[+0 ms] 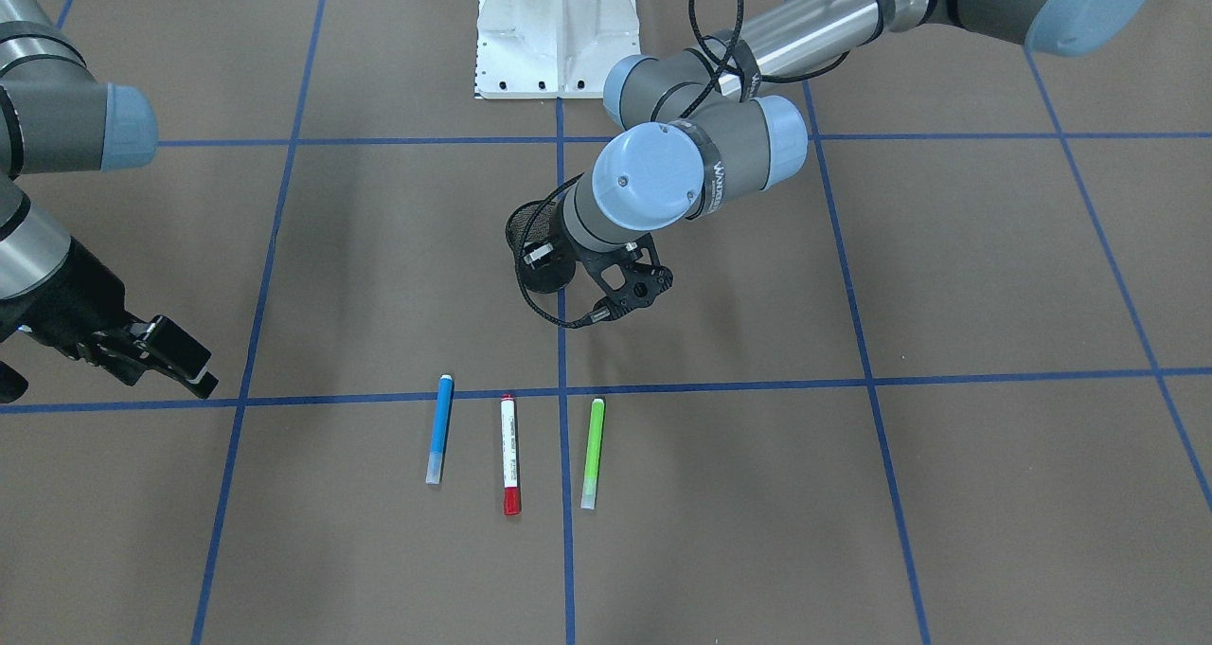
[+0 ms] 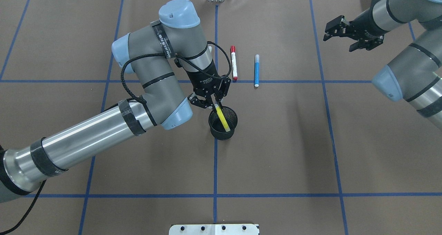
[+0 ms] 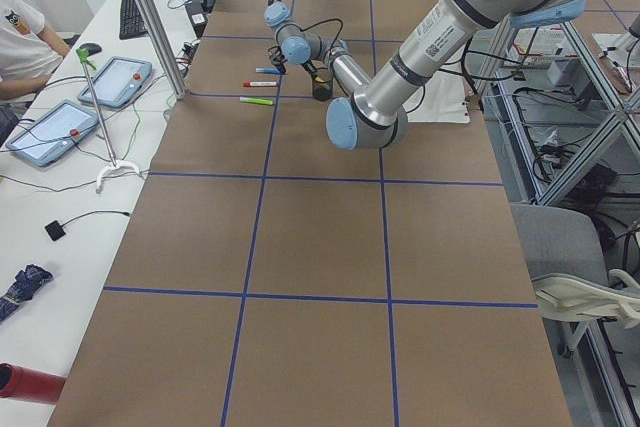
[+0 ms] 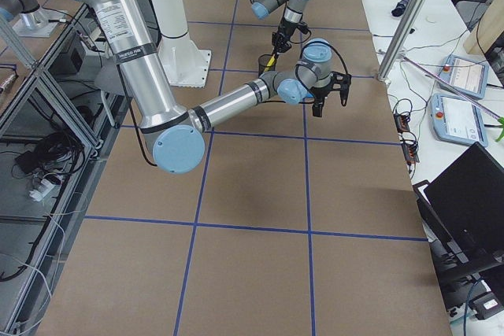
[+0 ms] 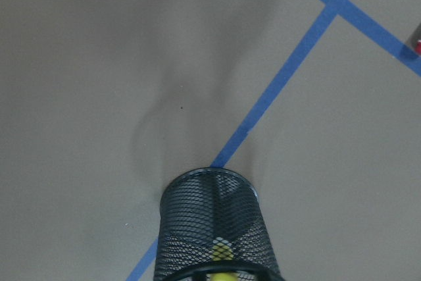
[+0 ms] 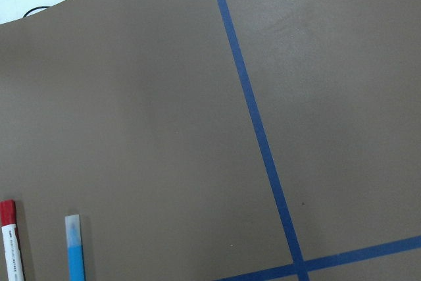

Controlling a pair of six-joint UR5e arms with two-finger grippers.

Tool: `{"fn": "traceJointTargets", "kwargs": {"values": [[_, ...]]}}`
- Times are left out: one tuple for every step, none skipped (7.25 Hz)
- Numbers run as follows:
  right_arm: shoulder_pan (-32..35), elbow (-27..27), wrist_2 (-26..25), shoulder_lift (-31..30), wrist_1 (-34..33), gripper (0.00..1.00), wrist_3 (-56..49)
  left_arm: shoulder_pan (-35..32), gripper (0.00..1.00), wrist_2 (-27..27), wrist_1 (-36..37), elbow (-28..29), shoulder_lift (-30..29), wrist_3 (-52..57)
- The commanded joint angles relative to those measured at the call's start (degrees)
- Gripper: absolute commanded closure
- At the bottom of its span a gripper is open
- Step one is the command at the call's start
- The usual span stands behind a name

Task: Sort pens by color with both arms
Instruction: 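Grasp the yellow highlighter with the left gripper and lift it out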

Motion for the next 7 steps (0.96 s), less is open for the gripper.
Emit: {"fn": "traceJointTargets", "kwargs": {"values": [[0.0, 0.2, 0.1, 0.0, 0.0, 0.01, 0.0, -2.1, 1.0, -5.4, 0.1, -1.8, 0.1, 0.1], [0.0, 0.3, 0.1, 0.0, 0.0, 0.01, 0.1, -3.2, 1.0, -5.5, 0.5, -3.6, 0.1, 0.0], [0.0, 0.3, 0.0, 0.0, 0.0, 0.01, 0.1, -4.3, 1.0, -5.6, 1.1, -5.5, 0.4, 0.1], [0.0, 0.3, 0.0, 0.0, 0.0, 0.01, 0.1, -5.6, 1.0, -5.6, 1.2, -7.6, 0.9, 0.1], [0.0, 0.3, -0.2, 0.1, 0.0, 0.01, 0.1, -7.8, 1.0, -5.5, 1.2, -9.8, 1.2, 0.2], [0.0, 0.1, -0.4, 0.1, 0.0, 0.01, 0.0, -10.2, 1.0, -4.6, 1.1, -12.2, 2.2, 0.7], [0.0, 0.2, -0.4, 0.3, 0.0, 0.01, 0.1, -11.8, 1.0, -1.1, 1.0, -14.4, 2.6, 0.7]]}}
